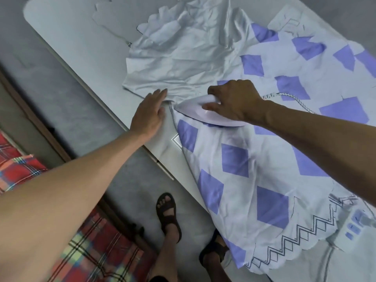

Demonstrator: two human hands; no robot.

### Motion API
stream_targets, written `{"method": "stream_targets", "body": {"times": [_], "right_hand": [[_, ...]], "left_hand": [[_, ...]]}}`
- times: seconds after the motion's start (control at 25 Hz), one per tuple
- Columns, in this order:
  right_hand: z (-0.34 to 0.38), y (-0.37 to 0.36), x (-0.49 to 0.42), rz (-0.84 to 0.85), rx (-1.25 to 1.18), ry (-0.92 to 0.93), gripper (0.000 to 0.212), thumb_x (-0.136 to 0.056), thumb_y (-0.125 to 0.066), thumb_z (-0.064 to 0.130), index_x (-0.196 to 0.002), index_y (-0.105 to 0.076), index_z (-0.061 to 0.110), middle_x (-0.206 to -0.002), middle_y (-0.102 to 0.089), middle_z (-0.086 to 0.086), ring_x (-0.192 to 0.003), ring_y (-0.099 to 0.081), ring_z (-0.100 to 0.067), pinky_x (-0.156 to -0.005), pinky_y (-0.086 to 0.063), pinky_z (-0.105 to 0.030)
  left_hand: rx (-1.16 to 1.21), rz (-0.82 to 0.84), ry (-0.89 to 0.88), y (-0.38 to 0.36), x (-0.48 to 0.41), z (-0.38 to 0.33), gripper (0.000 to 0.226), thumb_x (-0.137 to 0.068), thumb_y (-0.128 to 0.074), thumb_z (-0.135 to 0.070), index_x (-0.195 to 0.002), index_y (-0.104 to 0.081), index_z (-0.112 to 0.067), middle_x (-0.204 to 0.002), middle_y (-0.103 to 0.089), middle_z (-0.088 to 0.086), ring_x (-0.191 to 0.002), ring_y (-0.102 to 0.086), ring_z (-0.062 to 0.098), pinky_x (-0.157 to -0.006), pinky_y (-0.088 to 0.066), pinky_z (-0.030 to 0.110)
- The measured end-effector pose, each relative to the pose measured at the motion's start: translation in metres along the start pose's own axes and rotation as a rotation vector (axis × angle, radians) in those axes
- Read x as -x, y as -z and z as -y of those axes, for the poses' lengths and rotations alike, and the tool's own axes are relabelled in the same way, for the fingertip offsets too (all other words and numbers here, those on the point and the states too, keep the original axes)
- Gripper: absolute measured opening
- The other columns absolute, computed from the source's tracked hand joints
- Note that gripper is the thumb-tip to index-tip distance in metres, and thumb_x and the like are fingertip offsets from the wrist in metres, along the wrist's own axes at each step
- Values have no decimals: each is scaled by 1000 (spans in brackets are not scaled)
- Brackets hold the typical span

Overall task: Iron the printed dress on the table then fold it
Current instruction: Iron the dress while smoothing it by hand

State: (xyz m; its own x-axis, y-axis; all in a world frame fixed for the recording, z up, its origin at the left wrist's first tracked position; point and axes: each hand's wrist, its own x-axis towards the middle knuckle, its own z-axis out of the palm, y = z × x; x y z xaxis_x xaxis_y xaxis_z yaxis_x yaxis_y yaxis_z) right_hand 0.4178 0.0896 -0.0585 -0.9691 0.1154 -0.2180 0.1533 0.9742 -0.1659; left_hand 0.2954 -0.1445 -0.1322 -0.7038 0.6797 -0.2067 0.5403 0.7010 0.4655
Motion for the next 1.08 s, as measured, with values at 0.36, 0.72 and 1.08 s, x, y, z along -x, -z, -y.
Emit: {"method": "stream_targets", "body": {"times": [0.36,0.72,1.08], "right_hand": [[8,2,-24,9,56,109,40,-90,-44,60,-86,-50,21,-89,-66,-5,-79,-58,-34,-61,-26,-32],[6,3,-16,-52,63,106,40,-90,-45,56,-81,-48,17,-76,-60,-4,-71,-56,-35,-54,-21,-30],[17,-8,-27,-133,111,150,47,-87,-33,64,-98,-58,26,-80,-66,-3,-72,-60,-32,-57,-25,-31]], "left_hand": [[-382,153,-107,11,-44,30,49,-104,-33,-31,-152,-29,-21,-160,-23,6,-145,-20,33,-115,-21,47],[-441,-26,-208,32,-49,10,16,-85,-52,-2,-96,-59,-11,-100,-63,11,-77,-62,39,-61,-44,39],[-82,-48,-108,18,-55,3,35,-99,-45,-17,-130,-60,-16,-141,-53,5,-129,-41,27,-103,-31,36]]}}
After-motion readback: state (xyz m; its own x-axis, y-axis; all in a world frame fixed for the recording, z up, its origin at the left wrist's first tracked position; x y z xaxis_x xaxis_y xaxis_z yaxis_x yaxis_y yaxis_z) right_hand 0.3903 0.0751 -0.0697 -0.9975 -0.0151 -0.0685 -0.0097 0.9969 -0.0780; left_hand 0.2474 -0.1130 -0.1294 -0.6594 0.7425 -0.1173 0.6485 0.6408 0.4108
